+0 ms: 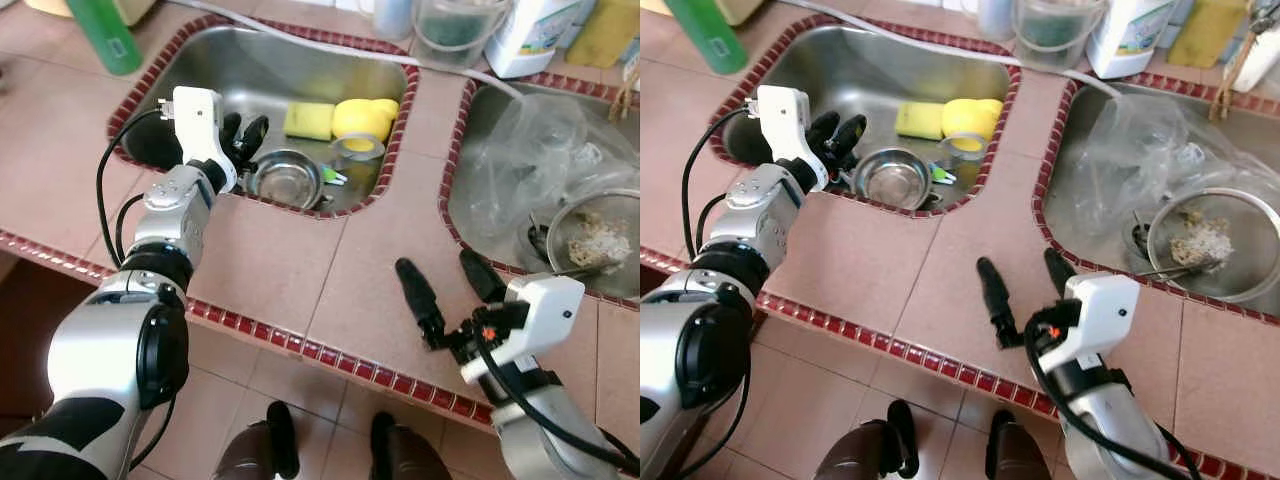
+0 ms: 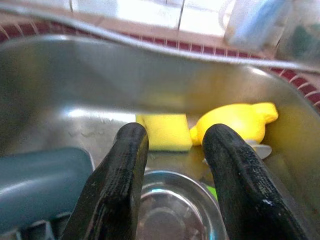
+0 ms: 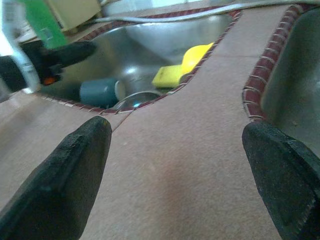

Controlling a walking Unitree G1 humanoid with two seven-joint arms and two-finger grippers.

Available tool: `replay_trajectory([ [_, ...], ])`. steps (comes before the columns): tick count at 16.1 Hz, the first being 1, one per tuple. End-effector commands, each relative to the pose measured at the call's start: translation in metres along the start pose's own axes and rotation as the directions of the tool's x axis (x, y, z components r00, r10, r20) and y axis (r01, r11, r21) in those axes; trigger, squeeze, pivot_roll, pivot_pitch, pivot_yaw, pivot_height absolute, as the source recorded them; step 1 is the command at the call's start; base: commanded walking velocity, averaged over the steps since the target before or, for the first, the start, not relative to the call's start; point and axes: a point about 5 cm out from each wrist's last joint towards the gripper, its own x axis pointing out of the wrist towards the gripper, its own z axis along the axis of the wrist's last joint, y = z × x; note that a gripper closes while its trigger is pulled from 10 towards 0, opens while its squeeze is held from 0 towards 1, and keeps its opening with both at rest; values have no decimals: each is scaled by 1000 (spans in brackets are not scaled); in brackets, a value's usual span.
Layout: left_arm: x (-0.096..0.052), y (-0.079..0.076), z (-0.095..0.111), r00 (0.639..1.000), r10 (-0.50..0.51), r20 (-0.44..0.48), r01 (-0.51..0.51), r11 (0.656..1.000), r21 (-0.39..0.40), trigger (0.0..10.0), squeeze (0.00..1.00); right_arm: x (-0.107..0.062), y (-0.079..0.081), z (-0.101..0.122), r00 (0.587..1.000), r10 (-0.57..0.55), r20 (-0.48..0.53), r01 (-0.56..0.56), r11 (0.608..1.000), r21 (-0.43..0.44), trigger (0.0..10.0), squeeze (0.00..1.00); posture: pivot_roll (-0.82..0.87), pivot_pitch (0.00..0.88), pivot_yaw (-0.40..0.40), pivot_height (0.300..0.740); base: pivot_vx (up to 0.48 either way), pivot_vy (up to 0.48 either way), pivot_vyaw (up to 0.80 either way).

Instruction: Kitchen organization

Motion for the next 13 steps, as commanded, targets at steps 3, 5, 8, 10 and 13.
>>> replay_trajectory([
  [3,-13,2,-19,999,21,34,-19,998,-61,10000,0,11,-23,-14,986,-165,29,166,986,-29,10000,0,-223,138,97,740,0,0,0],
  [5,-21,-1,-34,999,44,22,-42,995,-86,10000,0,20,-32,-20,973,-226,40,228,973,-43,10000,0,-215,98,93,740,0,0,0],
  [8,-33,-13,-51,998,55,16,-54,994,-91,10000,0,33,-36,-27,960,-271,66,277,956,-95,10000,0,-201,57,83,740,0,0,0],
  [10,-44,-18,-61,997,71,13,-68,990,-120,10000,0,39,-36,-35,957,-279,75,286,949,-131,10000,0,-197,41,77,740,0,0,0],
  [13,-66,-18,-80,995,102,-19,-104,989,-110,10000,0,39,-33,-48,961,-270,66,278,947,-162,10000,0,-188,3,56,740,0,0,0],
])
